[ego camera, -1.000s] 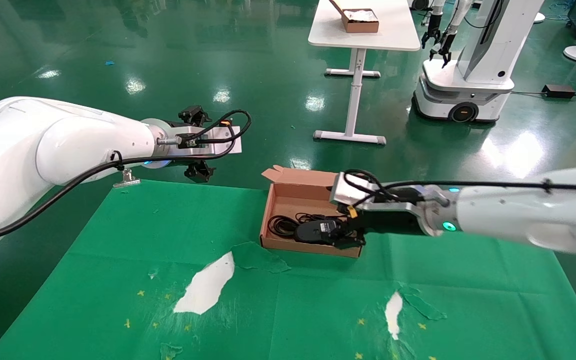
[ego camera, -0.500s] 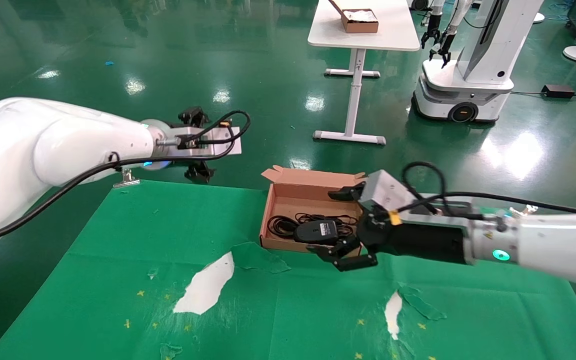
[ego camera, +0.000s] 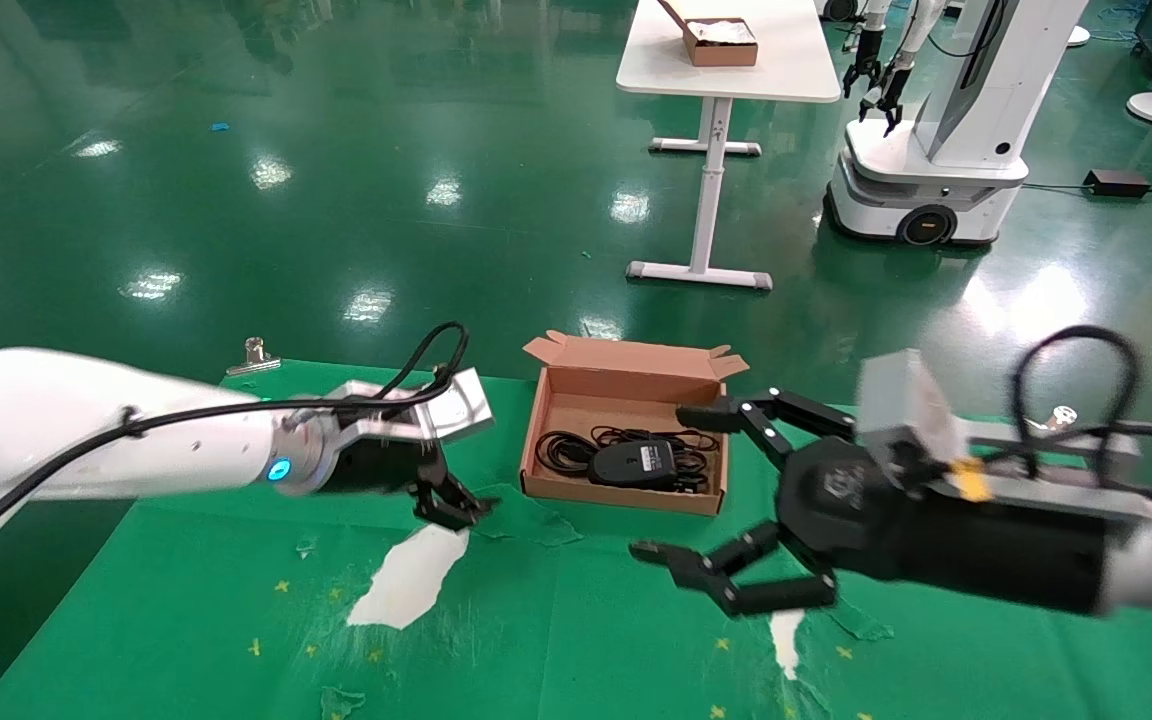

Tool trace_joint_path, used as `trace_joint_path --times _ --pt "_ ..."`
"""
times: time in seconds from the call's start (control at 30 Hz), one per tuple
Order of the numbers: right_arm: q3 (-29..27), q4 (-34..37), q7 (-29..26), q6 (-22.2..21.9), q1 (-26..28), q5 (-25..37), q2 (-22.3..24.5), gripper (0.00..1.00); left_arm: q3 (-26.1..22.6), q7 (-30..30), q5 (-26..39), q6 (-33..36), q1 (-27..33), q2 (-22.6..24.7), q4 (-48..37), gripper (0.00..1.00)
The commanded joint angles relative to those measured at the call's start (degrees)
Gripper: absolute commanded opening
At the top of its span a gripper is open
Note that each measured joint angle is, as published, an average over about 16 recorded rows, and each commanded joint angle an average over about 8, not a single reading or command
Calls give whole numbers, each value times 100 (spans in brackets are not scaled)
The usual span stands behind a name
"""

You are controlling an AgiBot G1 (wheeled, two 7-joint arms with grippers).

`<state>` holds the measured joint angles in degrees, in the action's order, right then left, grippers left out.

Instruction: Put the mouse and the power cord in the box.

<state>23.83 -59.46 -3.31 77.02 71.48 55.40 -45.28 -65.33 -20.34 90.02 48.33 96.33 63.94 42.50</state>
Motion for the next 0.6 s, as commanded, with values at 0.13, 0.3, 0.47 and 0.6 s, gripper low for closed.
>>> trace_joint_path --times 0.13,0.3,0.47,0.6 --pt "-275 -496 -262 305 -349 -476 361 100 580 113 -566 439 -409 -340 366 100" --pt "-548 -990 -522 608 -696 -949 720 100 1157 225 -1130 877 -816 -679 729 100" --pt "-744 -1345 -709 828 -946 -1292 979 100 1739 338 -1698 1317 -1226 -1020 1096 100" --pt "-778 -1408 -742 868 -990 -1355 1026 100 2200 428 -2148 1667 -1551 -1290 1386 100"
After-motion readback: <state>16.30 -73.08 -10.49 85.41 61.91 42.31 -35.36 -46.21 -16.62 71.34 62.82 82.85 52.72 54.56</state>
